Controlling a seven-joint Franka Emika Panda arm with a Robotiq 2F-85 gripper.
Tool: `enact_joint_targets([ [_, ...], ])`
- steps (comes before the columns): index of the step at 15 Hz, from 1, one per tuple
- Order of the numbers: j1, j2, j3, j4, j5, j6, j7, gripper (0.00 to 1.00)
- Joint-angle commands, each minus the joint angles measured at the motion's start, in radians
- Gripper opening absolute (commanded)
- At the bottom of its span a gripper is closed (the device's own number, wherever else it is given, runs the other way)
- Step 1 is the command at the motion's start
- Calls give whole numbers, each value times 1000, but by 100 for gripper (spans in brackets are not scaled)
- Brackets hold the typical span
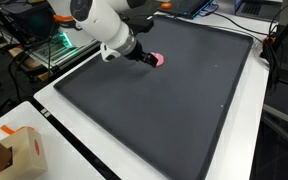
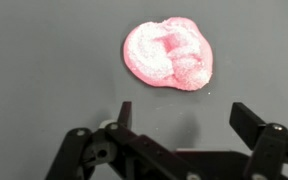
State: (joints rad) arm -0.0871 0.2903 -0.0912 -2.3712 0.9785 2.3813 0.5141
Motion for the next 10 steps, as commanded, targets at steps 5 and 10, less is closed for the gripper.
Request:
enact_joint_targets([
  [5,1,-22,-11,-57,99,21,-44,100],
  [10,4,-19,-16,-61,132,30,-29,100],
])
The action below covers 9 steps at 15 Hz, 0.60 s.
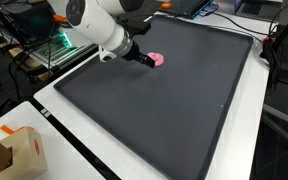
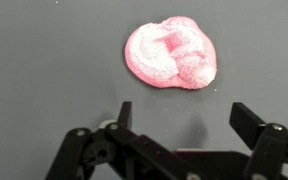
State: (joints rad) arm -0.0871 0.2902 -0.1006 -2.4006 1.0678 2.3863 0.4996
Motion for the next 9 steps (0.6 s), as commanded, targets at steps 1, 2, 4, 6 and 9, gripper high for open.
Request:
enact_joint_targets([
  [1,5,-19,-7,-32,47,26,-17,100],
  [2,5,-20,-7,-33,52,27,-15,100],
  [4,7,-23,-6,-33,56,27,-19,100],
  [6,11,-25,-5,-32,48,27,-23,100],
  [9,17,-33,-2,-30,33,23,-43,100],
])
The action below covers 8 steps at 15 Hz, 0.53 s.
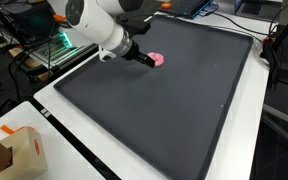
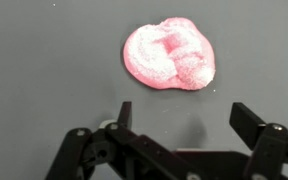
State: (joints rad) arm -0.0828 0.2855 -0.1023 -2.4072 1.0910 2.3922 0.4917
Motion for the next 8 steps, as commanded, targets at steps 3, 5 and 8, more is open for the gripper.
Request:
enact_joint_targets([
  [3,24,-42,4,-18,-18,11,-65,100],
  [5,36,-53,8,-15,-47,11,-86,100],
  [8,61,-70,19,-5,-129,14,-105,100],
])
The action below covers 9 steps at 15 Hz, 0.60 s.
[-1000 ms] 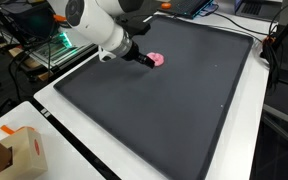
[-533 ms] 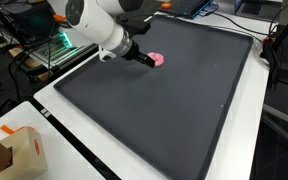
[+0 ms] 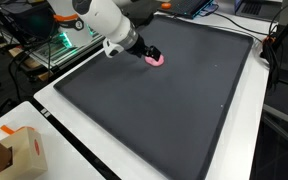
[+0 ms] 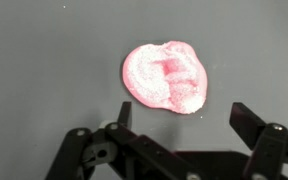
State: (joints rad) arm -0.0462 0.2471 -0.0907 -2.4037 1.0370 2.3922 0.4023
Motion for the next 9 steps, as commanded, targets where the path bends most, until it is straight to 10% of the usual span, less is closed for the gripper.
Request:
enact_joint_targets([
  [1,33,-36,11,-3,-113,12,-13,100],
  [9,103,-55,46,68,-454,-6,120,100],
])
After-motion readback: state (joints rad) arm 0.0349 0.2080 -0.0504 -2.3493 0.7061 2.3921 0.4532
